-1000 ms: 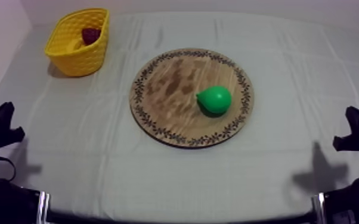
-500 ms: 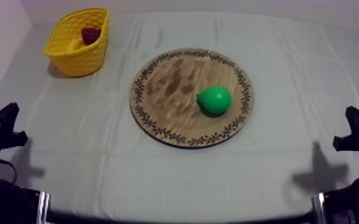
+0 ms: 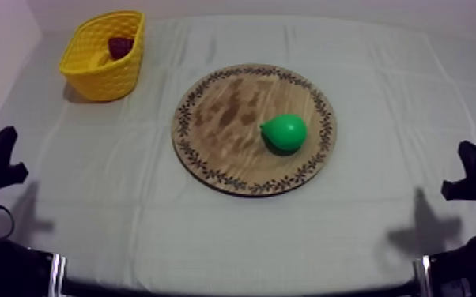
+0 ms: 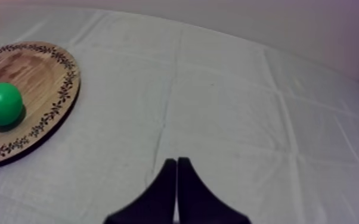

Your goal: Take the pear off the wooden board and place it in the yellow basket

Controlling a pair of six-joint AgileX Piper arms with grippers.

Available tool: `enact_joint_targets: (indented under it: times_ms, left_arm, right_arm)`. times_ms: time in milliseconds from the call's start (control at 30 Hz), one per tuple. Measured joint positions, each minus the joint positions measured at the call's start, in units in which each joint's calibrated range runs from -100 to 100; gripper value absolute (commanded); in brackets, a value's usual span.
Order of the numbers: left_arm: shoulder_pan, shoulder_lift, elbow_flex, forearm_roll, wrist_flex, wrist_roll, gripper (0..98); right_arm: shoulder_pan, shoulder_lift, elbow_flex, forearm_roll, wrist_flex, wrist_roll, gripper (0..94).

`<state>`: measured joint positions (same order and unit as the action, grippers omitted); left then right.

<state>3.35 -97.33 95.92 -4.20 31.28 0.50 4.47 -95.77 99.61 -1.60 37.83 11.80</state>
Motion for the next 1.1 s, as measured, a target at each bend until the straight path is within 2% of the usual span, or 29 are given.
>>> enact_joint_targets:
  times_ms: [433, 733, 1100]
  left_arm:
    - [2.02, 14.24, -17.90, 1.84, 1.80, 1.72, 0.0]
    - [5.41, 25.25, -34.68, 1.73, 6.44, 3.07, 0.0]
    - [9.19, 36.82, -50.45, 1.87, 7.73, 2.07, 0.0]
  right_arm:
    - [0.04, 0.00, 0.00, 0.00, 0.00, 0.00, 0.5]
    - [0.04, 0.00, 0.00, 0.00, 0.00, 0.00, 0.5]
    - [0.04, 0.00, 0.00, 0.00, 0.00, 0.00, 0.5]
